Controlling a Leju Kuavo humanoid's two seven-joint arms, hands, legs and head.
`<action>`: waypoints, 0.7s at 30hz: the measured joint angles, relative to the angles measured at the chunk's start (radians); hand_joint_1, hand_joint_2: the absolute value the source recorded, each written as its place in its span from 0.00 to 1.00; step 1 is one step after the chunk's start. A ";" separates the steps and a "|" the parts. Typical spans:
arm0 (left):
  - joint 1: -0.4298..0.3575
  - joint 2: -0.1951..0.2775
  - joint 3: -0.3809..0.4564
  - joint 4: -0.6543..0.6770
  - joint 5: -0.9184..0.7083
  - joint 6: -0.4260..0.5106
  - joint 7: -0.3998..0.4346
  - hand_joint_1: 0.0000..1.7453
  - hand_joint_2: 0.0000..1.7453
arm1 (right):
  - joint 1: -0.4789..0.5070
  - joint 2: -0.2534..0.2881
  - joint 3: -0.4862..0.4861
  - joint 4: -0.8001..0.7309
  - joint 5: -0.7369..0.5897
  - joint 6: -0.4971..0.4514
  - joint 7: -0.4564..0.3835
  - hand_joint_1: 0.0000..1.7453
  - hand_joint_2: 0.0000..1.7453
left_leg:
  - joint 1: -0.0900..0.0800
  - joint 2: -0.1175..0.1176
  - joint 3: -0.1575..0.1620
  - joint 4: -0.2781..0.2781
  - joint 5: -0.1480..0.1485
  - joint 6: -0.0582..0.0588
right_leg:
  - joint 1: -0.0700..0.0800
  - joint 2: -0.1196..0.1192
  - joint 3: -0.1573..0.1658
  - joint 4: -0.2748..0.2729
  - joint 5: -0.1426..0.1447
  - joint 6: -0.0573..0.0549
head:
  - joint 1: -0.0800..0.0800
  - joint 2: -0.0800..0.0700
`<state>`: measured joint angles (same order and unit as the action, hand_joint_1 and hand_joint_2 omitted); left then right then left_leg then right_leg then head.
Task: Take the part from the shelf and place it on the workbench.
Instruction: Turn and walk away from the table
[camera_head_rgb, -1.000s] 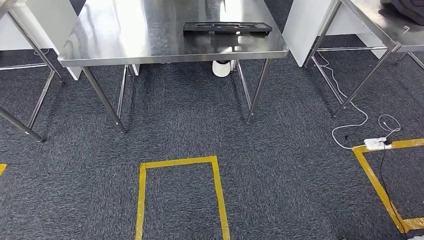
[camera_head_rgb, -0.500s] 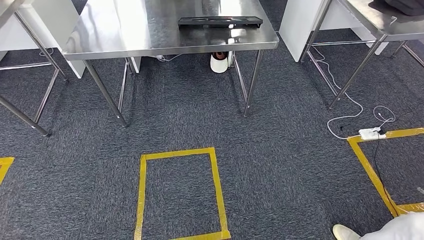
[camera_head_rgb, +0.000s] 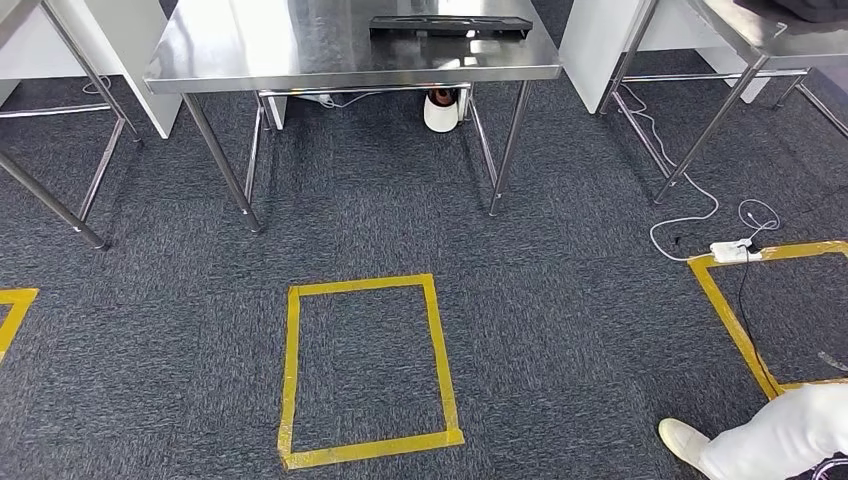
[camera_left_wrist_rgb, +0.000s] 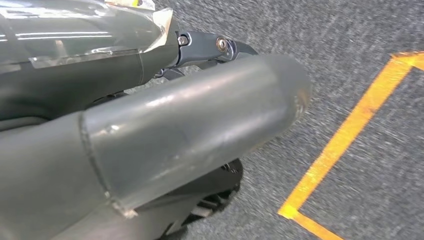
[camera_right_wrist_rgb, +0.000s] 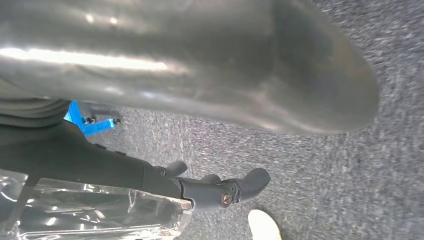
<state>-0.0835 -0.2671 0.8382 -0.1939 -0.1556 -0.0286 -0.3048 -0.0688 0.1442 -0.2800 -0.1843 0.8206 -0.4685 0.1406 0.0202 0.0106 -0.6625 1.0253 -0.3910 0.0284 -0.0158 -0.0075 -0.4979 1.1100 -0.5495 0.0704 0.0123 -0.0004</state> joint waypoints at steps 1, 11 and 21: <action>0.000 0.000 -0.001 0.000 -0.001 0.000 0.001 0.00 0.00 | -0.002 0.000 -0.002 0.000 0.000 0.000 0.000 0.00 0.00 | 0.000 0.000 -0.006 -0.002 0.012 -0.007 | 0.004 0.002 0.045 -0.073 -0.004 -0.008 | -0.002 0.000; 0.003 0.003 -0.003 0.000 0.000 0.004 0.006 0.00 0.00 | 0.002 0.000 -0.008 0.000 0.012 -0.001 -0.008 0.00 0.00 | 0.009 -0.010 -0.060 0.250 -0.178 -0.053 | 0.010 -0.002 -0.014 -0.151 0.081 -0.096 | -0.012 0.000; -0.001 0.003 -0.003 0.000 0.009 0.005 0.005 0.00 0.00 | 0.001 0.001 -0.008 -0.001 0.031 0.000 -0.011 0.00 0.00 | -0.005 -0.011 0.170 -0.028 -0.135 0.002 | 0.016 -0.004 -0.123 -0.093 0.131 -0.047 | -0.011 0.000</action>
<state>-0.0846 -0.2637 0.8350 -0.1941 -0.1469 -0.0239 -0.2997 -0.0679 0.1457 -0.2884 -0.1848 0.8516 -0.4685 0.1296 0.0155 -0.0006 -0.4927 0.9974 -0.5260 0.0304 -0.0002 -0.0120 -0.6212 1.0170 -0.4185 0.0236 0.0010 -0.0004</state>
